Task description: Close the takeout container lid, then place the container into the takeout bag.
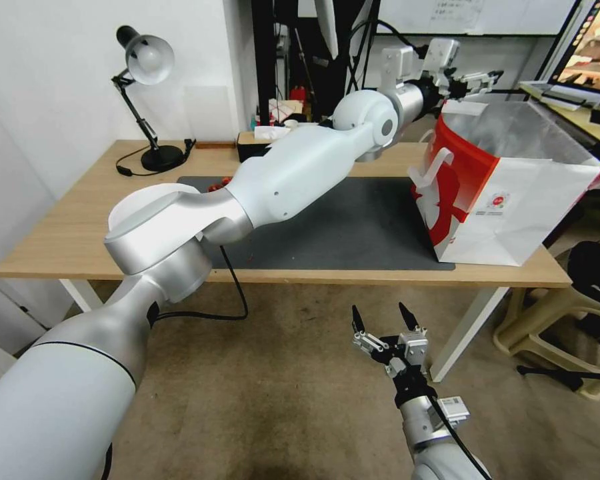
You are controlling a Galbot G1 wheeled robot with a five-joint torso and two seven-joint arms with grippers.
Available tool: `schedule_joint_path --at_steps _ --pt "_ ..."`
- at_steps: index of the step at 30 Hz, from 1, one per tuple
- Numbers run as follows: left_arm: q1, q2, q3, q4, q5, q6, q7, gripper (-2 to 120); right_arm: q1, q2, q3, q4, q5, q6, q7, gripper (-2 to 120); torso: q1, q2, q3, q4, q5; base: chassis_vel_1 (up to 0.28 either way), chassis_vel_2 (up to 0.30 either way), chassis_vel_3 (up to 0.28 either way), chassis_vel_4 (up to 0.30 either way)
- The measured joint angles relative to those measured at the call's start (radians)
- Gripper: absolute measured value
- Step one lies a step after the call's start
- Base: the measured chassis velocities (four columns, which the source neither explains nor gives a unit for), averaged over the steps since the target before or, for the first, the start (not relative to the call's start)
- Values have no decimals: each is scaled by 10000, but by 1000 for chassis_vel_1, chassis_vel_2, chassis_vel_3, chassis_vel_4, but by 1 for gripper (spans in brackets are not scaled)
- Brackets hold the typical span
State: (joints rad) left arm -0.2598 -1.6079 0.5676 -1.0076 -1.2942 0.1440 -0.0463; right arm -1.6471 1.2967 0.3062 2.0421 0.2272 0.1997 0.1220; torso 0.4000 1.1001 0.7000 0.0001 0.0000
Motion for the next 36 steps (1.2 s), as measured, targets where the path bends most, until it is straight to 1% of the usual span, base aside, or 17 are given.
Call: schedule_joint_path --at_steps 2,3,6,7,8,10,11,13,14,15,17,21,22,26,29,31,36 --pt "260 0 -104 -531 76 -7 -804 100 -43 -25 17 41 9 0 0 100 0 0 0 0 0 0 0 0 0" --pt "260 0 -104 -531 76 -7 -804 100 -43 -25 17 41 9 0 0 100 0 0 0 0 0 0 0 0 0" --pt "766 -2 -174 -1473 302 -230 -2161 100 -83 -22 42 88 12 2 1 100 0 0 0 -3 0 0 0 0 0" --pt "766 -2 -174 -1473 302 -230 -2161 100 -83 -22 42 88 12 2 1 100 0 0 0 -3 0 0 0 0 0" --pt "1003 2 -204 -1830 444 -322 -2746 100 -91 0 42 99 12 3 0 100 0 0 0 -3 1 0 0 0 0" --pt "1407 265 -247 -2505 719 -459 -3465 100 -103 44 31 100 4 6 0 100 -1 0 -1 -10 0 0 0 0 0" --pt "1407 265 -247 -2505 719 -459 -3465 100 -103 44 31 100 4 6 0 100 -1 0 -1 -10 0 0 0 0 0" --pt "2025 963 -293 -3417 1026 -510 -4170 100 -108 66 10 78 -36 31 -3 100 0 0 0 -1 -2 0 0 0 0" --pt "2025 963 -293 -3417 1026 -510 -4170 100 -108 66 10 78 -36 31 -3 100 0 0 0 -1 -2 0 0 0 0" --pt "2369 1371 -374 -3993 1165 -520 -4649 100 -123 77 -1 64 -53 41 -7 100 1 -1 1 6 -1 0 0 0 0" --pt "2762 1784 -454 -4524 1309 -523 -5034 100 -180 91 5 65 -75 56 -8 100 -1 0 0 7 -6 0 0 0 0" --pt "3556 2649 -649 -5499 1844 -549 -5202 100 -313 76 19 127 -101 99 6 100 -1 0 -1 -2 -3 0 0 0 0" --pt "3556 2649 -649 -5499 1844 -549 -5202 100 -313 76 19 127 -101 99 6 100 -1 0 -1 -2 -3 0 0 0 0" --pt "4750 3546 -1029 -6652 2565 -555 -5284 100 -423 0 125 257 -256 260 17 100 -1 0 -1 0 -2 0 0 0 0" --pt "5069 3761 -1171 -6981 2681 -521 -5250 100 -443 -17 176 269 -380 349 20 100 0 -1 0 -1 -3 0 0 0 0" --pt "5990 4285 -1631 -7857 2873 -409 -5117 100 -465 -37 295 312 -780 553 80 100 -1 1 -2 -3 -1 0 0 0 0" --pt "7302 4917 -2170 -8523 3908 -436 -4931 100 -474 -44 484 336 -1350 852 163 100 -1 0 -1 -1 -2 0 0 0 0"
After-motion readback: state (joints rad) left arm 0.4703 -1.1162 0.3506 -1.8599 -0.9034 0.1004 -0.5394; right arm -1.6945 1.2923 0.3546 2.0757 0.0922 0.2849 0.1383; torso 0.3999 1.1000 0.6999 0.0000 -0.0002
